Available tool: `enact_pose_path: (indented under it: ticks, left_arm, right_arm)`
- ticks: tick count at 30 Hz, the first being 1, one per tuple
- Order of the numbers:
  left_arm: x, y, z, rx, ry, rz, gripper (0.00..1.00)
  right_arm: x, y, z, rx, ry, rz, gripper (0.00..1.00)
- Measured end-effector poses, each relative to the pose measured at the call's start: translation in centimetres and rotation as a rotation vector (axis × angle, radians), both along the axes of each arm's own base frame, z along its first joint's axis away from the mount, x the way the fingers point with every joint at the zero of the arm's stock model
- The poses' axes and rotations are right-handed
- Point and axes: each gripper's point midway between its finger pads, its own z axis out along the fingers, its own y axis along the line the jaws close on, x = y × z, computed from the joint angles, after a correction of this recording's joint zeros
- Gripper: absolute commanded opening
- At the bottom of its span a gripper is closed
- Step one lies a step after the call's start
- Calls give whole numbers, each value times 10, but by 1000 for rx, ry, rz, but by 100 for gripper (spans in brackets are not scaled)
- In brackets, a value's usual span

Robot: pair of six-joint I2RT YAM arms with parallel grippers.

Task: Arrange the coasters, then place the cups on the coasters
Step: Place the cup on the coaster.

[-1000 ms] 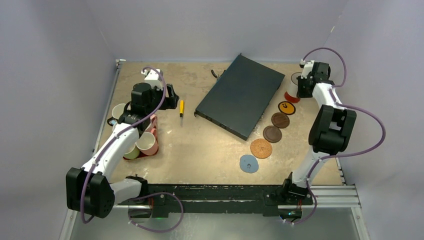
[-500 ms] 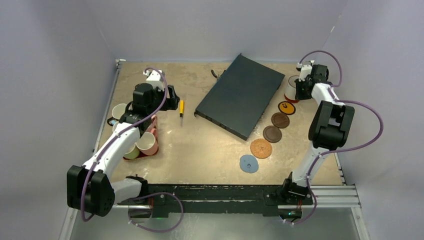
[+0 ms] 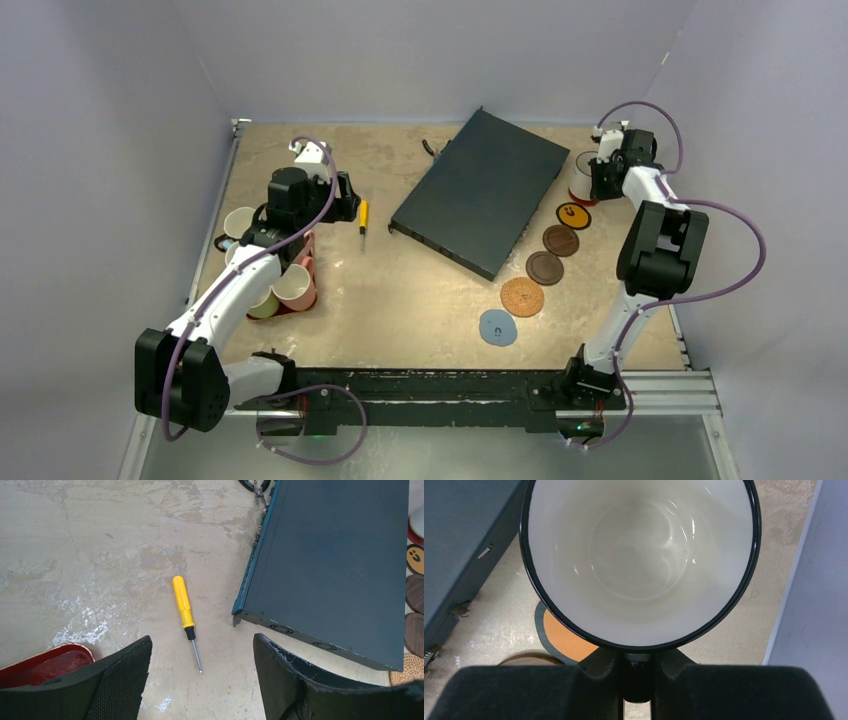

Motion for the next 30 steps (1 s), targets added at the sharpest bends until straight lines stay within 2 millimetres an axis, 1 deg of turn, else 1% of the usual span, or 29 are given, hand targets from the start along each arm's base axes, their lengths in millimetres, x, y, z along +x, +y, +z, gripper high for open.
enact_pose_path:
  ticks: [7, 9, 10, 11, 12, 15, 21, 25, 30]
  left_arm:
    - [0, 0, -3, 9, 5, -7, 70]
    - [0, -1, -4, 13, 6, -10, 70]
    - [0, -1, -4, 13, 6, -11, 70]
    - [1, -1, -4, 14, 5, -11, 70]
    - [1, -1, -4, 14, 5, -11, 70]
    - [0, -2, -4, 15, 5, -14, 70]
    - [0, -3, -4, 16, 4, -18, 70]
    - [0, -3, -4, 15, 5, -21, 70]
    - [-1, -5, -4, 15, 5, -27, 70]
  right_arm:
    - [0, -2, -1, -11, 4, 1, 0]
    - [-1, -2, -5, -13, 11, 0, 3]
    - [-1, -3, -7, -15, 16, -2, 6]
    - [0, -3, -8, -15, 16, -3, 12]
    - [1, -4, -8, -18, 12, -4, 15]
    - [1, -5, -7, -24, 11, -8, 29]
    - [7, -9, -3, -38, -19, -19, 48]
    - [9, -13, 1, -56, -39, -32, 53]
    - [7, -19, 6, -88, -49, -57, 54]
